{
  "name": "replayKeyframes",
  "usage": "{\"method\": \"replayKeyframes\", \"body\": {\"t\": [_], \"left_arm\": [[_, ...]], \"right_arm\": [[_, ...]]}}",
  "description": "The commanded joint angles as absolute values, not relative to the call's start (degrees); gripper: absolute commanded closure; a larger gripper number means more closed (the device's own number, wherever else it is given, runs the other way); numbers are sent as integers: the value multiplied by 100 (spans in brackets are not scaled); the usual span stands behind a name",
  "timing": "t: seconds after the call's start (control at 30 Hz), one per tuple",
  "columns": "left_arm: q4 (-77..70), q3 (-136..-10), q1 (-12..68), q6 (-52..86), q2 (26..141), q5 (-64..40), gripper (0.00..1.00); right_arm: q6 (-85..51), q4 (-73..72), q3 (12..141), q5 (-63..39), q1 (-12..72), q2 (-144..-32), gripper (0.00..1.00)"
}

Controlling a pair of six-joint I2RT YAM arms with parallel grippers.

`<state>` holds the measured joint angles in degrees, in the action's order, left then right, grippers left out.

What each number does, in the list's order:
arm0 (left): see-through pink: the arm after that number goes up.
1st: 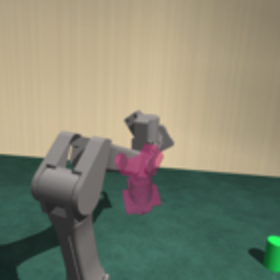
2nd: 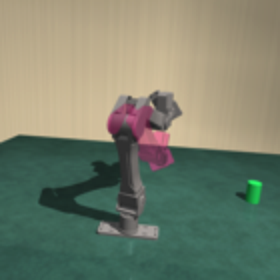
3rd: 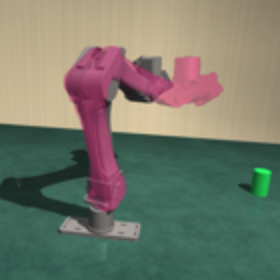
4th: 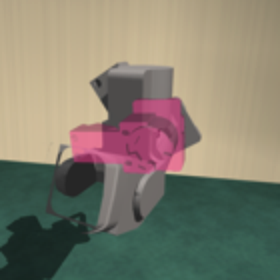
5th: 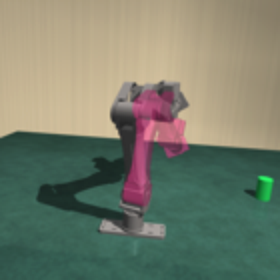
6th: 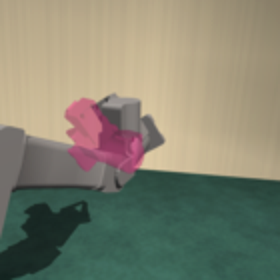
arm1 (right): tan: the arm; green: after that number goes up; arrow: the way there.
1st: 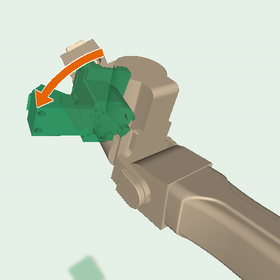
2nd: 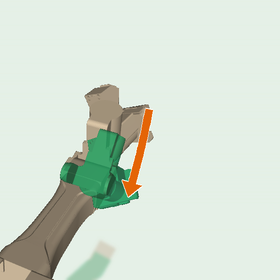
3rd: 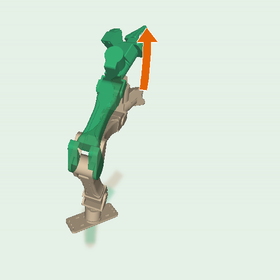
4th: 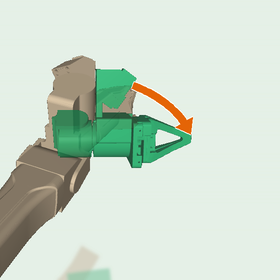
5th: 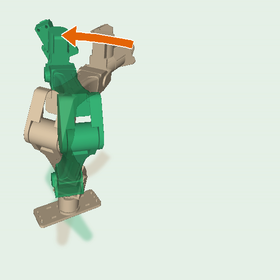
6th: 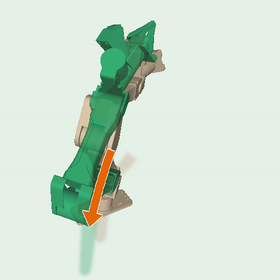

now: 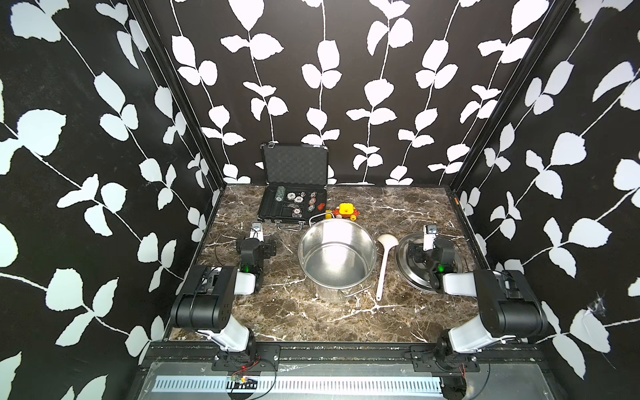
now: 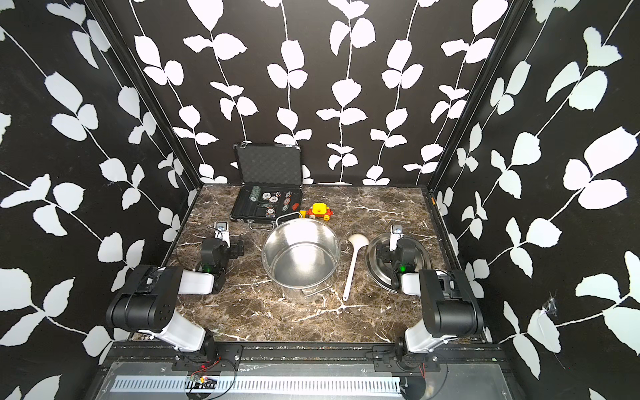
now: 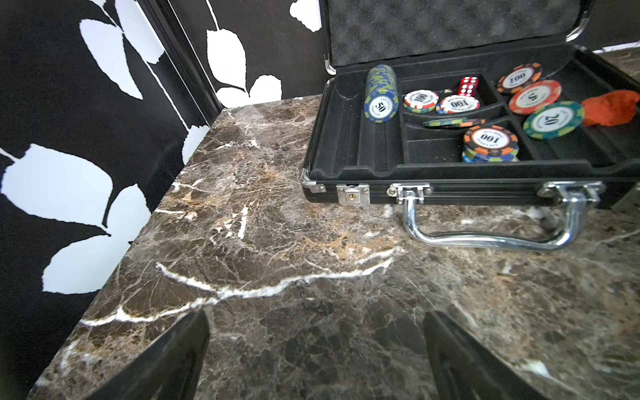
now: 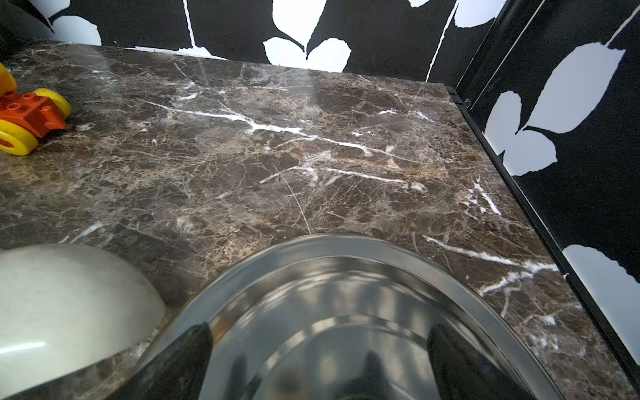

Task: Stir the soup with a spoon
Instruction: Reset both arms

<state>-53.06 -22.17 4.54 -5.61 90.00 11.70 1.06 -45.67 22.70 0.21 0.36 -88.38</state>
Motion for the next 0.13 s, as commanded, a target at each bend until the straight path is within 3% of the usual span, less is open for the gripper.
{"method": "replayKeyframes", "body": {"t": [0.0,0.1], "left_arm": [[-5234,-2290,379,-531,8963,1009,1],[-5332,-2242,382,-545,8960,995,1]], "right_arm": [[62,-4772,2345,26,32,-8780,1],[62,-4780,2344,27,31,-8781,1]]}}
